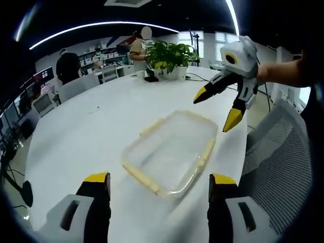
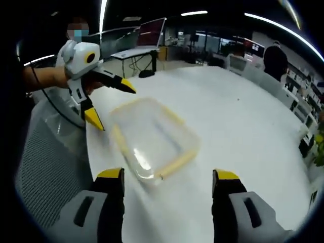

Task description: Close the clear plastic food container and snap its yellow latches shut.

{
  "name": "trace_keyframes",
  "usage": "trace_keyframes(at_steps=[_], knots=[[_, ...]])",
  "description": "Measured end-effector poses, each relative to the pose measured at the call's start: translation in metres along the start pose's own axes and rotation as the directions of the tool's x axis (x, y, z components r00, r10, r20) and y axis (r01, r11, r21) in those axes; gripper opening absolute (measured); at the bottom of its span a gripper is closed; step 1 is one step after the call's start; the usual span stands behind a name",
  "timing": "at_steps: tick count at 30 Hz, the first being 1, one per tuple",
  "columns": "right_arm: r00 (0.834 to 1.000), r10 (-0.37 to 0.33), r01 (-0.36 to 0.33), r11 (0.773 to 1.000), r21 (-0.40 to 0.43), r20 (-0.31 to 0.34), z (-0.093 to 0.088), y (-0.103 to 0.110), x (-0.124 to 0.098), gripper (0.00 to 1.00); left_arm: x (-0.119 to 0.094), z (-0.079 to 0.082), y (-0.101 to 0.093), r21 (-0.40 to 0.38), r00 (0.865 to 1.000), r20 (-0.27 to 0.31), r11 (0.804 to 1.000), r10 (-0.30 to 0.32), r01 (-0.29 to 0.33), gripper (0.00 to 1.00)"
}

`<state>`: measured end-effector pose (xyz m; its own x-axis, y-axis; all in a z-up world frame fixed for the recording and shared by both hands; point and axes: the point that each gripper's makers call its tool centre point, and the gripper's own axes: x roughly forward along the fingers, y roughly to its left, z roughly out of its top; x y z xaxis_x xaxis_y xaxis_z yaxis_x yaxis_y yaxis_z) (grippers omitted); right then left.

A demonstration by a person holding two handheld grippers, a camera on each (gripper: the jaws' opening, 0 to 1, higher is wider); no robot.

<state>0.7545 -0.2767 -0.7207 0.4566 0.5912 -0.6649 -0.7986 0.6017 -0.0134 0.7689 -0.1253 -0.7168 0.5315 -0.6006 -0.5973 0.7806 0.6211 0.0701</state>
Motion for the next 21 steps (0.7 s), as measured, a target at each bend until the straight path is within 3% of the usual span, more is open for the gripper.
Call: trace_keyframes(at_steps=[11, 21], knots=[[1.000, -0.011, 0.011, 1.000, 0.020, 0.015, -0.008, 0.007, 0.013, 0.66, 0.010, -0.004, -0.001, -0.012, 1.000, -0.002, 1.000, 0.009, -0.009, 0.72], [0.999, -0.014, 0.014, 1.000, 0.018, 0.038, -0.003, 0.009, 0.024, 0.59, 0.018, -0.006, -0.001, -0.005, 1.000, -0.011, 1.000, 0.001, -0.001, 0.63]])
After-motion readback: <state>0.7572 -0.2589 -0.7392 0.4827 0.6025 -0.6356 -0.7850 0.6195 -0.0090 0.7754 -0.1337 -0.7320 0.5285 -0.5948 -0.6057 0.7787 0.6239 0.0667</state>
